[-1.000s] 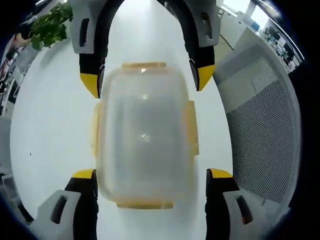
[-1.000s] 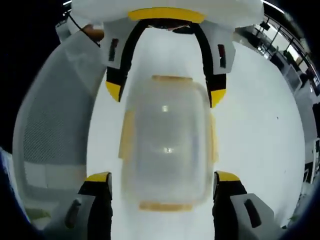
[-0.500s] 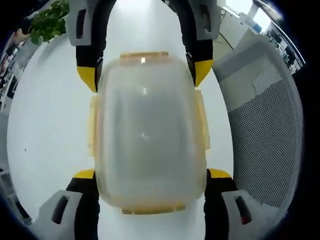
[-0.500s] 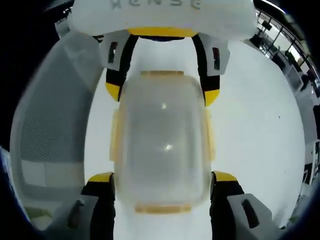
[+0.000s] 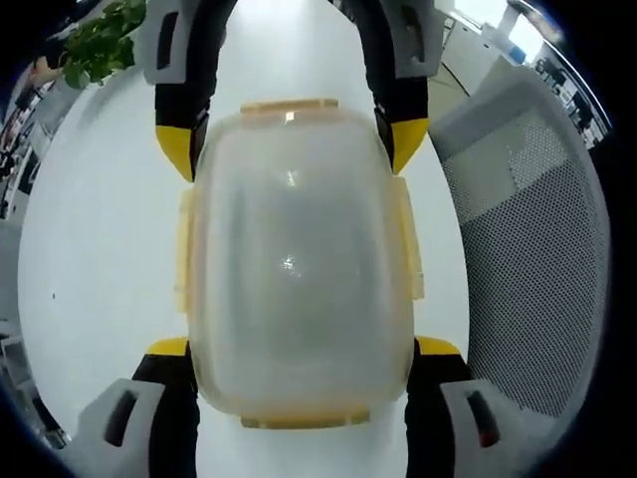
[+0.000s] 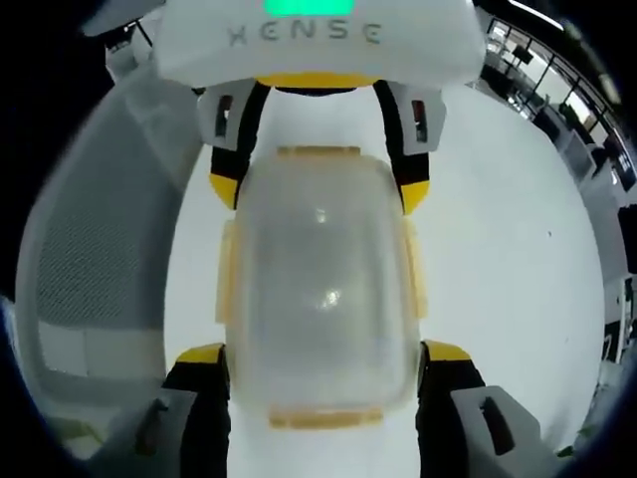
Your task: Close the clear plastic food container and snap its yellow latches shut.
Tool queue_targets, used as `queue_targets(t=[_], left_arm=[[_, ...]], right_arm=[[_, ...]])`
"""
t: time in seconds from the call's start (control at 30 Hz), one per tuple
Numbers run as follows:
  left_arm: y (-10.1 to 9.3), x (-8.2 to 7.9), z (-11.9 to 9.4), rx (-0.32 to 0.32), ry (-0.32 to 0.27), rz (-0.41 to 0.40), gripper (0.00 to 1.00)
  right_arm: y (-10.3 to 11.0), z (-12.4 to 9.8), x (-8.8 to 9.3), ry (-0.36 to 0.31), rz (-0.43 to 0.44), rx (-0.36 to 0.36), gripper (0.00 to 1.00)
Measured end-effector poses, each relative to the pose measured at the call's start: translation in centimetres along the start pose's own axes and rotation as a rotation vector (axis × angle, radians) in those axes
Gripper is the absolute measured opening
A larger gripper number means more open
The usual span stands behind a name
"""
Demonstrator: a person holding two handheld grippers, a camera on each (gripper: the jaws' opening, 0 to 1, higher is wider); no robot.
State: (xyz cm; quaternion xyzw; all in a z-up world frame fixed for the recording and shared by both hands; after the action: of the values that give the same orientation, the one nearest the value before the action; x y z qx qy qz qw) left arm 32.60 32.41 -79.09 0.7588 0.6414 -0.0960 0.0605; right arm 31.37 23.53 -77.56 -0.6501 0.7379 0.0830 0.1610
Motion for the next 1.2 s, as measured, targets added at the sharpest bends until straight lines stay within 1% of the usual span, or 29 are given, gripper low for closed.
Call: queue_targets(t=[0.13,0.33,0.57,0.77,0.87,1.0,1.2], left_arm=[[0.07,-0.03,0.02,-0.001,-0.019,0.000,0.86],[0.05,0.07,0.08,-0.005,-0.001,0.000,0.87],[0.04,0.08,0.11,-0.007,0.006,-0.002,0.87],[0.02,0.05,0.09,-0.008,-0.010,-0.003,0.87],[0.04,0.01,0.08,-0.008,-0.009,-0.003,0.87],[0.04,-0.01,0.07,-0.006,-0.011,-0.001,0.87],[-0.04,0.03,0.03,-0.002,-0.014,-0.007,0.87]], right_arm=[[-0.07,0.12,0.06,0.016,-0.001,0.003,0.77],[-0.04,0.15,-0.02,0.008,0.002,0.007,0.77],[-0.11,0.30,0.04,0.011,0.005,0.007,0.77],[-0.05,0.30,-0.04,0.009,0.008,0.013,0.78],[-0.11,0.32,-0.04,0.019,0.007,0.011,0.78],[-0.11,0.17,-0.07,0.009,0.009,0.008,0.78],[-0.09,0.18,-0.12,0.020,-0.001,0.007,0.78]])
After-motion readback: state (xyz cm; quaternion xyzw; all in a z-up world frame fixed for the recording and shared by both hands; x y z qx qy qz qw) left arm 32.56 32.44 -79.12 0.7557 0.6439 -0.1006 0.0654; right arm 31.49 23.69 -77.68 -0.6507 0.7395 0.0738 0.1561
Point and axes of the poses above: the point that each gripper's makers call its tool centre point, and the gripper's own axes: z roughly forward along the fingers, y roughly to its left, x roughly out of its underside, the point moved 2 cm from there along -z, roughly backward along the fingers, and after that the axes turned 3 degrees about x, right-handed, at the moved point
